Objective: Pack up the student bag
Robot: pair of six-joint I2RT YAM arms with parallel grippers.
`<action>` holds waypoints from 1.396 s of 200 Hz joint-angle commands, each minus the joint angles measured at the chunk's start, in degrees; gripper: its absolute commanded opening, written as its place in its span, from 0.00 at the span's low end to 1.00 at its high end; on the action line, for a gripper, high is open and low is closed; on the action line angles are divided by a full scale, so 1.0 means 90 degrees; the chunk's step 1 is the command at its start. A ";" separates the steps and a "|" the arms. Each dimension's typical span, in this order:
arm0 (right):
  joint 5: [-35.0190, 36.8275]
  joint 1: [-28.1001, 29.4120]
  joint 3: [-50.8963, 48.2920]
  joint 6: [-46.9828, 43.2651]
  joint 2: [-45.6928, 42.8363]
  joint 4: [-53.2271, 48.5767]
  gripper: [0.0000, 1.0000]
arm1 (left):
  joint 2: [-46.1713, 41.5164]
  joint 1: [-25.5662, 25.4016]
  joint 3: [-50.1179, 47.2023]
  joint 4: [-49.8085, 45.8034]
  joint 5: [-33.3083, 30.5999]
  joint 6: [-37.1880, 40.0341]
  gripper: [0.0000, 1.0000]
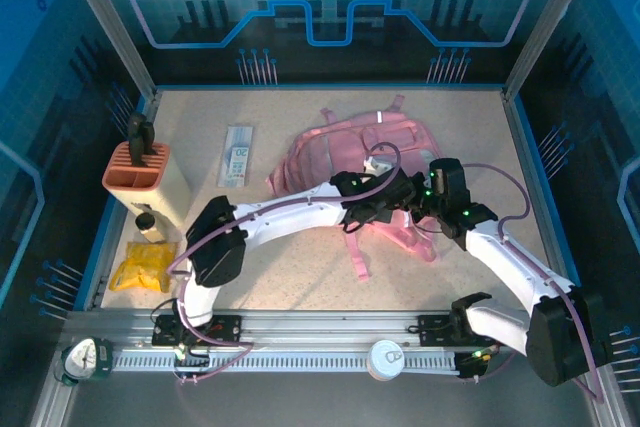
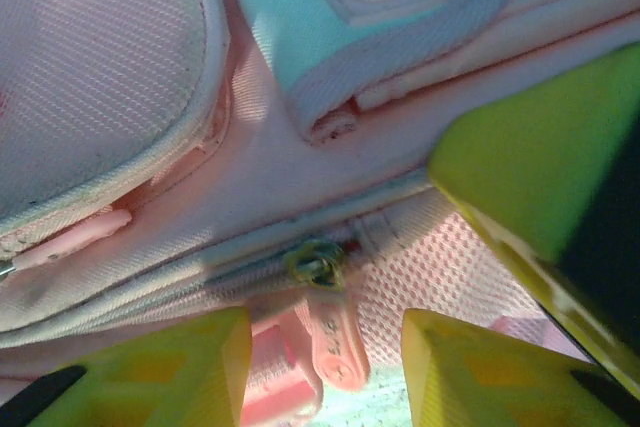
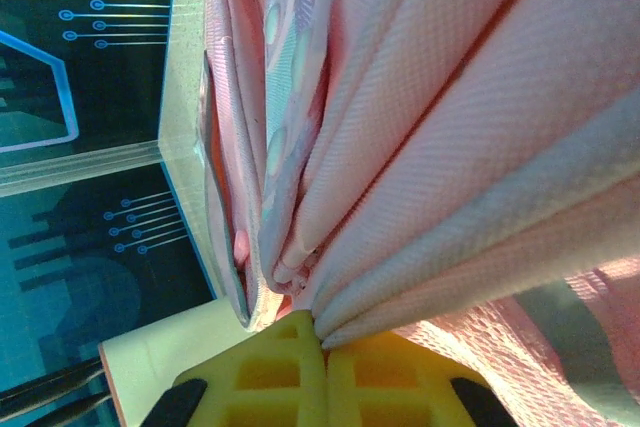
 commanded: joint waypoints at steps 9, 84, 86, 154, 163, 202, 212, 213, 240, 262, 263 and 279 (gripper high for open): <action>-0.0416 0.0006 0.0259 0.0137 -0.0080 0.0667 0.00 | 0.0195 0.0035 0.0222 -0.0170 -0.0420 0.0036 0.44; -0.0464 -0.0046 0.0215 0.0119 -0.0067 0.0683 0.00 | -0.0434 0.0318 -0.0363 0.0071 -0.0510 0.0043 0.27; -0.0460 -0.0043 0.0217 0.0120 -0.0063 0.0682 0.00 | -0.0442 0.0318 -0.0400 0.0145 -0.0417 0.0078 0.27; -0.0464 -0.0063 0.0203 0.0068 -0.0090 0.0616 0.00 | -0.0196 0.0442 -0.0263 0.0389 0.0344 0.0303 0.12; -0.0456 -0.0078 0.0188 0.0035 -0.0115 0.0597 0.00 | -0.0235 0.0471 -0.0308 0.0421 0.0410 0.0273 0.07; -0.0565 -0.0378 0.0245 -0.0212 -0.0182 0.0394 0.00 | -0.0621 0.0650 -0.0649 0.0376 0.0554 0.0191 0.00; -0.0697 -0.0522 0.0290 -0.0365 -0.0172 0.0252 0.00 | -0.0791 0.0726 -0.0834 0.0352 0.0571 0.0170 0.00; -0.0718 -0.0541 0.0293 -0.0383 -0.0166 0.0247 0.00 | -0.0813 0.0737 -0.0846 0.0352 0.0571 0.0170 0.00; -0.1236 -0.1031 0.0461 -0.0874 0.0019 -0.0057 0.00 | -0.1264 0.1017 -0.1633 0.0448 0.0823 0.0319 0.00; -0.1590 -0.1379 0.0646 -0.1251 0.0228 -0.0185 0.00 | -0.1504 0.1221 -0.2145 0.0311 0.0834 0.0349 0.00; -0.1604 -0.1389 0.0662 -0.1265 0.0244 -0.0196 0.00 | -0.1516 0.1233 -0.2171 0.0312 0.0839 0.0357 0.00; -0.1753 -0.1562 0.0881 -0.1550 0.0476 -0.0376 0.00 | -0.1694 0.1364 -0.2443 0.0289 0.0875 0.0413 0.00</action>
